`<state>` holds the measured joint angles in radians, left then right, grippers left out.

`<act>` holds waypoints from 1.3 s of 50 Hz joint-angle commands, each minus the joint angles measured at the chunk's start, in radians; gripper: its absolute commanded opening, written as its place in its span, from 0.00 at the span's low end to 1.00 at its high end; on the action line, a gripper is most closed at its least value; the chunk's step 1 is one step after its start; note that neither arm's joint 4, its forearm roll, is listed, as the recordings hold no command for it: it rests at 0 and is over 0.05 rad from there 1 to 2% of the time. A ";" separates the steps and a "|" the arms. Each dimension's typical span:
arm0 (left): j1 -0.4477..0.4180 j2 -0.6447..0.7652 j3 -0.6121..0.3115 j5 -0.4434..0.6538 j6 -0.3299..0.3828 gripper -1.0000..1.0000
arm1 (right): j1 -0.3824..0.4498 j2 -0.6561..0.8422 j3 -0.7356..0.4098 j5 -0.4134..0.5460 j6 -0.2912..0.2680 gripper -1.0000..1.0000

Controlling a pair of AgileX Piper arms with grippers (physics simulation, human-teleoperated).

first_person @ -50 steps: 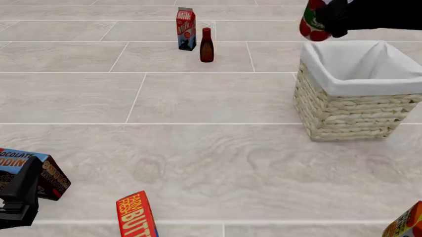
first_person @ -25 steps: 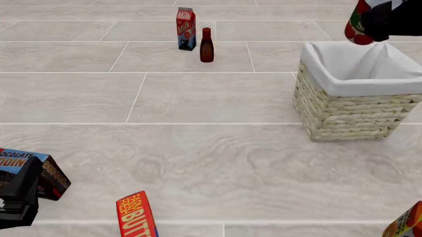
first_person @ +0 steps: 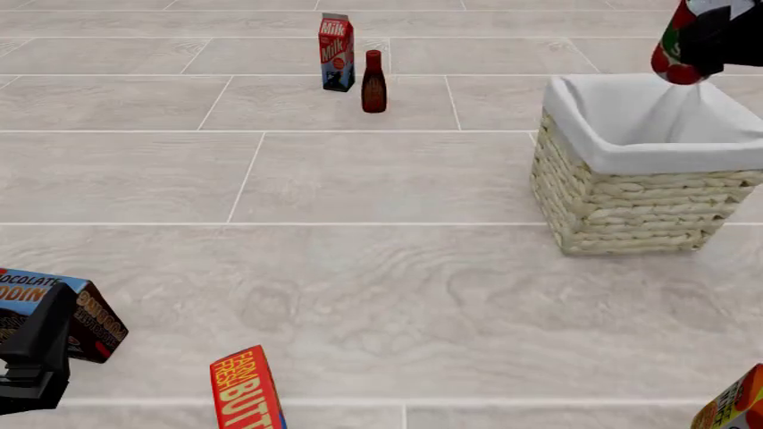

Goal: Pick the tomato sauce and place it in the basket.

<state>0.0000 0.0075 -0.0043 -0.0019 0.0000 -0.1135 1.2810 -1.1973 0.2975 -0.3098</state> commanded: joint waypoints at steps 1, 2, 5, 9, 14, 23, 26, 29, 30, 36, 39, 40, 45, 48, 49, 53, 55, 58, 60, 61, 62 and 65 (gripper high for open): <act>0.000 0.000 0.000 0.000 0.000 1.00 | -0.017 0.037 -0.019 -0.010 0.038 0.00; 0.000 0.000 0.000 0.000 0.000 1.00 | -0.032 0.046 -0.021 -0.013 0.038 0.00; 0.000 0.000 0.000 0.000 0.000 1.00 | -0.031 0.058 -0.020 -0.017 0.041 0.00; 0.000 0.000 0.000 0.000 0.000 1.00 | -0.037 0.066 -0.022 -0.016 0.046 0.00; 0.000 0.000 0.000 0.000 0.000 1.00 | -0.046 0.074 -0.017 -0.023 0.043 0.00; 0.000 0.000 0.000 0.000 0.000 1.00 | -0.059 0.101 -0.013 -0.037 0.037 0.00; 0.000 0.000 0.000 0.000 0.000 1.00 | -0.058 0.110 -0.017 -0.036 0.037 0.00; 0.000 0.000 0.000 0.000 0.000 1.00 | -0.057 0.119 -0.019 -0.037 0.034 0.00; 0.000 0.000 0.000 0.000 0.000 1.00 | -0.056 0.123 -0.018 -0.039 0.032 0.00; 0.000 0.000 0.000 0.000 0.000 1.00 | -0.055 0.137 -0.015 -0.049 0.028 0.00; 0.000 0.000 0.000 0.000 0.000 1.00 | -0.052 0.148 -0.017 -0.051 0.029 0.00; 0.000 0.000 0.000 0.000 0.000 1.00 | -0.053 0.149 -0.018 -0.052 0.029 0.00; 0.000 0.000 0.000 0.000 0.000 1.00 | -0.052 0.167 -0.015 -0.062 0.025 0.00; 0.000 0.000 0.000 0.000 0.000 1.00 | -0.048 0.186 -0.012 -0.075 0.024 0.00; 0.000 0.000 0.000 0.000 0.000 1.00 | -0.047 0.188 -0.011 -0.078 0.023 0.00; 0.000 0.000 0.000 0.000 0.000 1.00 | -0.046 0.200 -0.008 -0.085 0.021 0.00; 0.000 0.000 0.000 0.000 0.000 1.00 | -0.047 0.206 -0.005 -0.088 0.019 0.00; 0.000 0.000 0.000 0.000 0.000 1.00 | -0.047 0.211 -0.004 -0.092 0.017 0.00; 0.000 0.000 0.000 0.000 0.000 1.00 | -0.049 0.214 0.002 -0.097 0.015 0.00; 0.000 0.000 0.000 0.000 0.000 1.00 | -0.049 0.216 0.003 -0.098 0.016 0.00; 0.000 0.000 0.000 0.000 0.000 1.00 | -0.049 0.218 0.004 -0.100 0.013 0.00; 0.000 0.000 0.000 0.000 0.000 1.00 | -0.050 0.224 0.006 -0.103 0.012 0.00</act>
<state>0.0000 0.0075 -0.0043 -0.0019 0.0000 -0.1629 1.4844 -1.1967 0.2114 -0.3124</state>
